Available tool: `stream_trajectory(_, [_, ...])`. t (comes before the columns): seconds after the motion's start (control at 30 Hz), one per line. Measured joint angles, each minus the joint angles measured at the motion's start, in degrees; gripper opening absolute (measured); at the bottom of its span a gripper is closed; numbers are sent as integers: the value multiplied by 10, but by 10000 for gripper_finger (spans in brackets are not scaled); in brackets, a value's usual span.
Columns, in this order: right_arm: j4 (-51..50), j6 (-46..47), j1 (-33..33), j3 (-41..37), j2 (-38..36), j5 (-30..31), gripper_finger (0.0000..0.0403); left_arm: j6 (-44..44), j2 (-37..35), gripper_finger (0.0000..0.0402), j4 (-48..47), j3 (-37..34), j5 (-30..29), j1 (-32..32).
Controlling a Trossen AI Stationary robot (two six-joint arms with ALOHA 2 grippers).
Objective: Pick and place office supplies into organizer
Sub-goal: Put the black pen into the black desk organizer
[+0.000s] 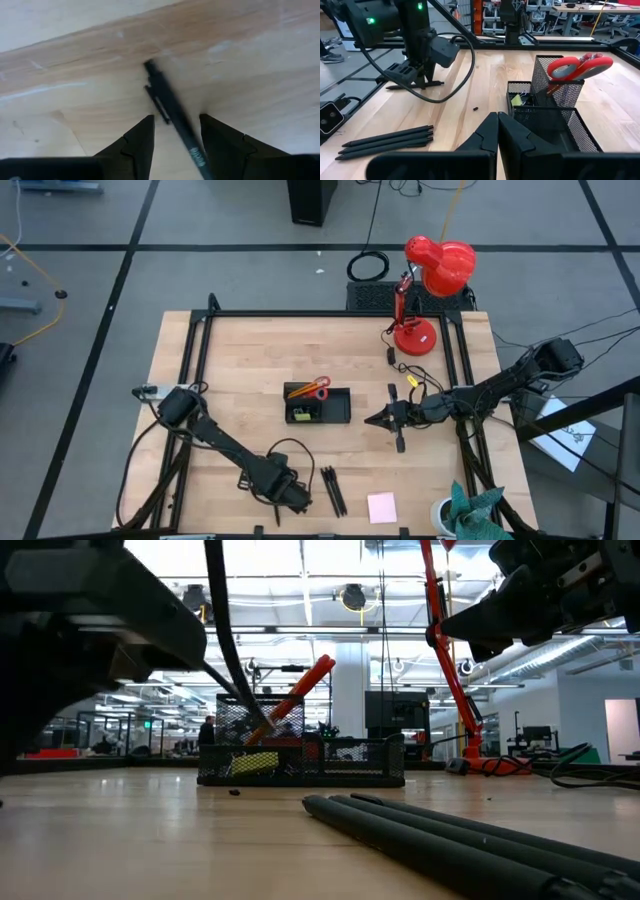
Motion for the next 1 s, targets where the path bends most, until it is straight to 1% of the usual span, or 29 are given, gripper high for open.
stream_trajectory(0.1, [0,1,0,0,0,0,4,20,20,168,13,1,4,4])
stream_trajectory(0.27, [0,1,0,0,0,0,4,29,35,168,16,3,13,8])
stream_trajectory(0.43, [-1,1,0,0,0,-5,4,38,35,163,18,2,-11,3])
stream_trajectory(0.5, [0,1,0,0,0,-15,4,50,35,149,20,2,-20,1])
stream_trajectory(0.57, [0,1,0,0,0,-16,4,59,35,125,23,2,-32,-2])
stream_trajectory(0.67, [0,1,0,0,0,-18,4,63,35,78,23,2,-55,-8])
stream_trajectory(0.77, [0,1,0,0,0,-30,4,85,34,29,23,2,-80,-13])
stream_trajectory(0.8, [0,1,0,0,0,-30,4,90,34,19,24,2,-86,-13])
stream_trajectory(0.87, [0,1,0,0,0,-30,4,95,33,14,24,2,-101,-14])
stream_trajectory(1.0, [0,3,0,0,0,-30,4,117,28,33,23,1,-119,-15])
